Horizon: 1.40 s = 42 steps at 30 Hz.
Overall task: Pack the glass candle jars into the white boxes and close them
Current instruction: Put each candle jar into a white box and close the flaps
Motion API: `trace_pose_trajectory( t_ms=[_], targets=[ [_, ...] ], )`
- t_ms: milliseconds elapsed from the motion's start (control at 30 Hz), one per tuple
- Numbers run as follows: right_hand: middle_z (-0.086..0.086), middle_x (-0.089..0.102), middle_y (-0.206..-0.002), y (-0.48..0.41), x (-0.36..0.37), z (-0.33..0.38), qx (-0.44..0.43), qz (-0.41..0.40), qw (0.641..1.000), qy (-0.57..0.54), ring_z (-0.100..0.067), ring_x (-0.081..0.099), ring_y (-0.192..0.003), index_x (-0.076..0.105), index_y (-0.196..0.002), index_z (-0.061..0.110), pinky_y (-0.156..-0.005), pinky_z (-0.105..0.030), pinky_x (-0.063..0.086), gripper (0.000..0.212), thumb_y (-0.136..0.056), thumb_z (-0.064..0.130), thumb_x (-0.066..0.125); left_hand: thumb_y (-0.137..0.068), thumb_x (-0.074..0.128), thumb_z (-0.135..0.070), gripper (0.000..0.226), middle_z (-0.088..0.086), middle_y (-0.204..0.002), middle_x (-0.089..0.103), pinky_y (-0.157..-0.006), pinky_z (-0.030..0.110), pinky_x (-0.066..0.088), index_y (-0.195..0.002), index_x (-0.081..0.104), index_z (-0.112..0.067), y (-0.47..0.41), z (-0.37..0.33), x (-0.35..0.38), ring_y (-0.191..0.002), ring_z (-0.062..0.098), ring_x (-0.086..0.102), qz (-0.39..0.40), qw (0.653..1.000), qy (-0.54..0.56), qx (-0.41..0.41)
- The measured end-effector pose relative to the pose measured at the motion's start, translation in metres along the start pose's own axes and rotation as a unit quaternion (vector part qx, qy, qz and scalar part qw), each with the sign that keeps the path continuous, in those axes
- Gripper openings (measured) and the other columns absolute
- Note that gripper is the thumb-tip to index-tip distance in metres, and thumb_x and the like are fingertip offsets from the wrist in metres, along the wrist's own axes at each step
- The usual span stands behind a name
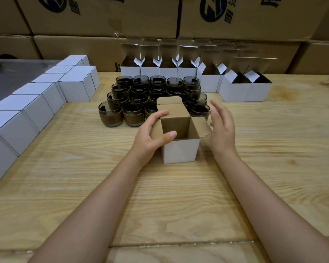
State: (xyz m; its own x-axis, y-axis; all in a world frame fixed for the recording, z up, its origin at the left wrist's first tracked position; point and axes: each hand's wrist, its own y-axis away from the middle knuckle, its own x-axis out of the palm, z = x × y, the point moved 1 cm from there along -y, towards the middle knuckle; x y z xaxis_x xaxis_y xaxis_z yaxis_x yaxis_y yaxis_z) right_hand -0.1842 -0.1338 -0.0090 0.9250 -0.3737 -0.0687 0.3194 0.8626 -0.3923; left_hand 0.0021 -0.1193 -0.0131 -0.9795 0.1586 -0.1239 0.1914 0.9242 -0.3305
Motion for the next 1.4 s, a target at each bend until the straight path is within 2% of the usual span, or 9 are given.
trace_pose_trajectory(
  t_ms=[67,167,500,600,733,867,1100,1233,1400],
  targets=[
    [-0.002,0.045,-0.12,-0.012,-0.003,-0.003,0.018,-0.041,0.998,0.033,-0.009,0.048,-0.107,0.054,-0.125,0.032,-0.087,-0.01,0.042,0.03,-0.096,0.025,0.049,-0.061,0.068,-0.046,0.072,-0.004,-0.118,0.057,-0.085,0.022,0.05,-0.126,0.052,-0.02,0.0,0.0,0.001,-0.101,0.003,0.059,-0.002,1.0,0.002,0.001],
    [0.001,0.037,-0.119,-0.031,-0.003,-0.011,0.053,-0.001,0.99,0.134,-0.019,0.039,-0.12,0.054,-0.126,0.036,-0.098,-0.031,0.039,0.033,-0.093,0.033,0.056,-0.06,0.067,-0.046,0.074,-0.004,-0.118,0.057,-0.084,0.02,0.049,-0.127,0.052,-0.018,0.0,-0.001,0.001,-0.1,0.002,0.058,-0.005,1.0,0.003,0.004],
    [-0.011,0.044,-0.14,-0.027,0.01,-0.03,-0.023,0.07,0.962,0.264,-0.028,0.034,-0.133,0.062,-0.106,0.015,-0.095,-0.027,0.029,0.023,-0.083,0.011,0.063,-0.061,0.066,-0.048,0.074,-0.001,-0.121,0.057,-0.085,0.021,0.049,-0.128,0.053,-0.019,0.0,-0.001,0.0,-0.104,0.007,0.058,-0.007,1.0,-0.017,0.0],
    [-0.003,0.058,-0.111,-0.028,0.003,-0.029,-0.026,0.073,0.969,0.235,-0.018,0.05,-0.11,0.059,-0.088,0.014,-0.08,-0.024,0.036,0.015,-0.077,0.004,0.064,-0.061,0.066,-0.048,0.075,0.001,-0.124,0.057,-0.087,0.023,0.049,-0.129,0.053,-0.018,0.0,0.0,0.0,-0.109,0.013,0.058,-0.008,1.0,-0.018,0.0],
    [0.012,0.052,-0.087,-0.03,-0.013,-0.028,-0.025,0.032,0.979,0.199,-0.004,0.044,-0.086,0.056,-0.075,0.016,-0.068,-0.004,0.033,0.015,-0.074,0.009,0.07,-0.061,0.066,-0.048,0.075,0.001,-0.123,0.056,-0.086,0.022,0.049,-0.128,0.052,-0.019,0.0,0.0,0.0,-0.107,0.01,0.058,-0.008,1.0,-0.017,-0.001],
    [0.018,0.057,-0.093,-0.032,-0.027,-0.031,0.023,0.035,0.992,0.118,-0.013,0.056,-0.101,0.054,-0.074,0.025,-0.081,-0.026,0.047,0.022,-0.077,0.023,0.075,-0.061,0.066,-0.048,0.075,0.001,-0.123,0.056,-0.088,0.024,0.05,-0.129,0.052,-0.019,-0.001,0.0,0.0,-0.107,0.009,0.057,-0.009,1.0,-0.015,-0.002],
    [0.002,0.063,-0.112,-0.035,-0.03,-0.012,0.04,0.013,0.999,-0.032,-0.014,0.061,-0.103,0.059,-0.104,0.026,-0.073,-0.018,0.052,0.029,-0.081,0.019,0.074,-0.06,0.065,-0.049,0.078,0.003,-0.127,0.054,-0.088,0.023,0.049,-0.13,0.051,-0.018,0.0,-0.002,0.001,-0.11,0.012,0.056,-0.007,1.0,-0.022,-0.001],
    [-0.003,0.064,-0.11,-0.036,-0.029,0.014,0.032,0.016,0.988,-0.148,-0.016,0.063,-0.1,0.06,-0.107,0.021,-0.081,-0.03,0.054,0.028,-0.081,0.022,0.071,-0.06,0.066,-0.049,0.077,-0.003,-0.123,0.055,-0.089,0.023,0.049,-0.13,0.051,-0.019,0.0,-0.002,0.001,-0.108,0.008,0.057,-0.006,1.0,-0.019,-0.001],
    [0.002,0.067,-0.098,-0.03,-0.023,0.043,0.011,0.062,0.974,-0.218,-0.011,0.065,-0.092,0.058,-0.11,0.017,-0.076,-0.026,0.052,0.03,-0.081,0.022,0.065,-0.06,0.065,-0.048,0.077,-0.006,-0.122,0.055,-0.09,0.022,0.048,-0.13,0.051,-0.018,0.0,-0.002,0.001,-0.107,0.006,0.056,-0.005,1.0,-0.018,0.004]
  ],
)
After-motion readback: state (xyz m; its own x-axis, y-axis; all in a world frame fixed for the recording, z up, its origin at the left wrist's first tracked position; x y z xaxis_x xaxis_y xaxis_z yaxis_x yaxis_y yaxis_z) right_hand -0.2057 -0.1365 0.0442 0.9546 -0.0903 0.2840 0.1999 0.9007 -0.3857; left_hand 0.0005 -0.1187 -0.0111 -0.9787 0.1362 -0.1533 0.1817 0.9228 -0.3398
